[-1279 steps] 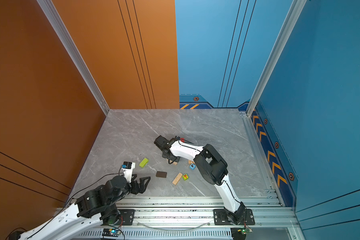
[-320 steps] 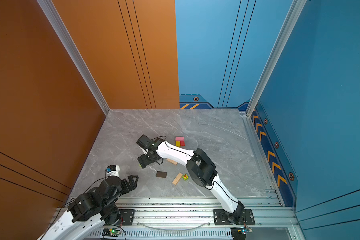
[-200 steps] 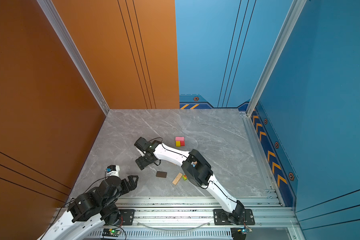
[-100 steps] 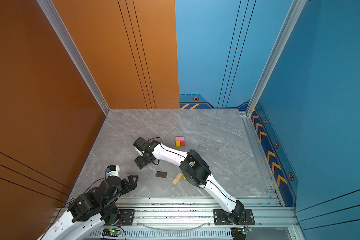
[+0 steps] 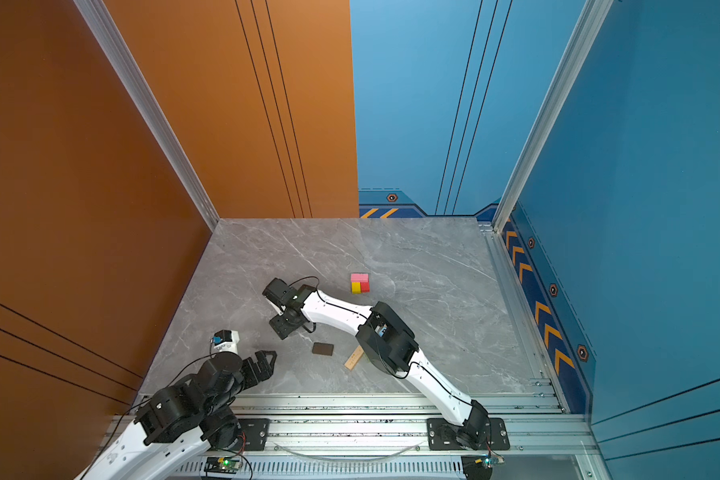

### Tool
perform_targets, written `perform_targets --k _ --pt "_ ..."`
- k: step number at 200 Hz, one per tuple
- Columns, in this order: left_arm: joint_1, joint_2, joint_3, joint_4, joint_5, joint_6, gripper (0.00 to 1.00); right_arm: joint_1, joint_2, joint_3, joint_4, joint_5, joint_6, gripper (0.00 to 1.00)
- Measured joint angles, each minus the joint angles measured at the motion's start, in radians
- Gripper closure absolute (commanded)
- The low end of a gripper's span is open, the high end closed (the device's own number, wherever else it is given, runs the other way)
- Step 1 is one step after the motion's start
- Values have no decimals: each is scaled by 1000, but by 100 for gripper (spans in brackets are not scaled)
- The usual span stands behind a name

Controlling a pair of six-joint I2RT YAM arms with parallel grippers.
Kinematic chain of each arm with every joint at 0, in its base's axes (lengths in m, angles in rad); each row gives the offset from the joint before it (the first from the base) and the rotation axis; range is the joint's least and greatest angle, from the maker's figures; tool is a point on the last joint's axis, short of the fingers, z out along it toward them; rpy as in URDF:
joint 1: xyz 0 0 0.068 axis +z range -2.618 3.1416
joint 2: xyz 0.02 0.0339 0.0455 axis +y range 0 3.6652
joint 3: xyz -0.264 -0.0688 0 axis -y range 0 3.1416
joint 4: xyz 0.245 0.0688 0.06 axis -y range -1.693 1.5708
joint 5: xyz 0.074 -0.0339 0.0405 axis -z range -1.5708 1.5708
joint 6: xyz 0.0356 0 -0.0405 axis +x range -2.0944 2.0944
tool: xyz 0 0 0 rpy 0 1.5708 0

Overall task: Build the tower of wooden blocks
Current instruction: 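Lower the right gripper and close it on the lime green block, then carry the lime green block to the stack and lower it beside it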

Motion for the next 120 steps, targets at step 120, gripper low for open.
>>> perform_targets --k 120 --pt "2 -13 -2 0 0 1 2 13 -18 -38 19 91 0 46"
